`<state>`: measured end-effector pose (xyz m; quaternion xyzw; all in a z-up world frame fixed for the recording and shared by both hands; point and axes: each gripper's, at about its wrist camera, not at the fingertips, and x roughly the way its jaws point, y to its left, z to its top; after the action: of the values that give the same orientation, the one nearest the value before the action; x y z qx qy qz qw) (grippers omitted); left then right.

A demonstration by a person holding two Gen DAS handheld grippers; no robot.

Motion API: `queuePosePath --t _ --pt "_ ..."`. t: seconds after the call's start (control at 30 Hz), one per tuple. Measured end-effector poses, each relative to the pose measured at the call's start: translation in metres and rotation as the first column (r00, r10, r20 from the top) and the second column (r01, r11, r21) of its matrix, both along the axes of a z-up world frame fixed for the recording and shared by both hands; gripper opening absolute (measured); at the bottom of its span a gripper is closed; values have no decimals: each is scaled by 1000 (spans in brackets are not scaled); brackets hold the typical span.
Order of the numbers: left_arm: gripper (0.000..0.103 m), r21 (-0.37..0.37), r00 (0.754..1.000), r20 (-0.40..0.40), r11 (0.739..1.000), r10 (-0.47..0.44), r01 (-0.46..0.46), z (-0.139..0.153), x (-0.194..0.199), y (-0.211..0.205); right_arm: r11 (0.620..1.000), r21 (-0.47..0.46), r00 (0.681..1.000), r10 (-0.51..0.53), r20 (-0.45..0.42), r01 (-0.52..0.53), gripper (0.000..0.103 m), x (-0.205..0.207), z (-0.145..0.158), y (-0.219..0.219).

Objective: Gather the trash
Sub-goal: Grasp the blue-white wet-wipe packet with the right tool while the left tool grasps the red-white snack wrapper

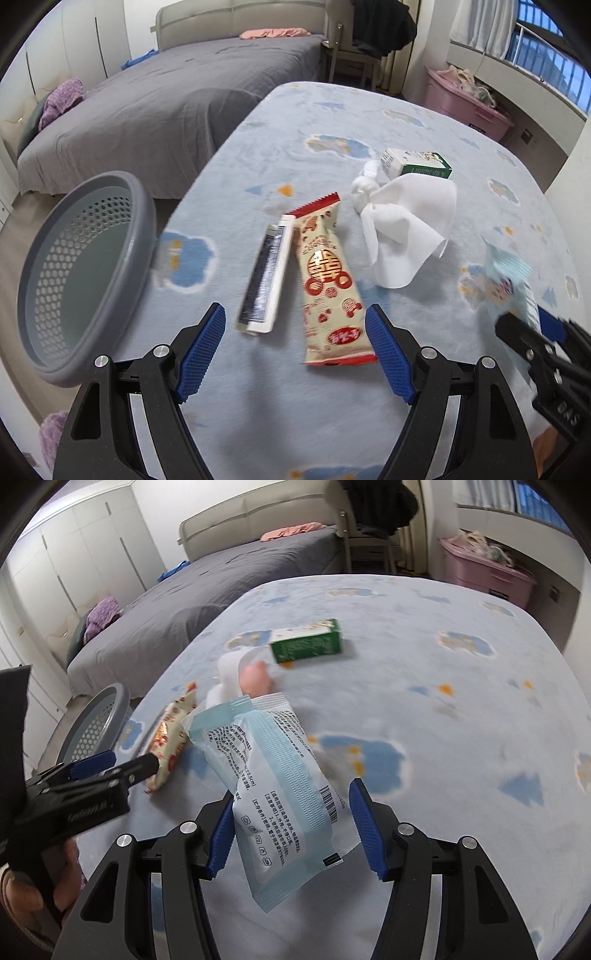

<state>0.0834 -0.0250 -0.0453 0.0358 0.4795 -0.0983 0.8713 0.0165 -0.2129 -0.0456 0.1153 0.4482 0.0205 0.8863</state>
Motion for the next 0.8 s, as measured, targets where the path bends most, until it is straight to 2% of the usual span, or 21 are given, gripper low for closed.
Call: queuePosePath --t 0.23,0.33,0.5,0.6,0.63,0.8 --pt "77 19 1000 12 999 26 -26 -9 8 -13 998 52 999 -42 7 42 56 -12 -7 -21" --pt "73 29 999 17 999 33 -33 -11 14 -19 997 64 999 -39 18 38 56 -13 -6 -23" --pt "54 47 1000 19 999 18 -19 -14 19 -28 996 80 999 -32 34 29 56 -15 -5 -26" --pt "38 70 999 31 997 13 -16 -12 19 -31 996 87 999 -31 39 28 56 -17 -5 -27" --pt "26 58 1000 22 998 0 -2 -12 19 -31 996 89 999 -30 40 26 56 -17 -4 -27" --pt "23 43 999 18 999 -32 31 -6 8 -28 996 89 999 -26 45 21 56 -18 -3 -25"
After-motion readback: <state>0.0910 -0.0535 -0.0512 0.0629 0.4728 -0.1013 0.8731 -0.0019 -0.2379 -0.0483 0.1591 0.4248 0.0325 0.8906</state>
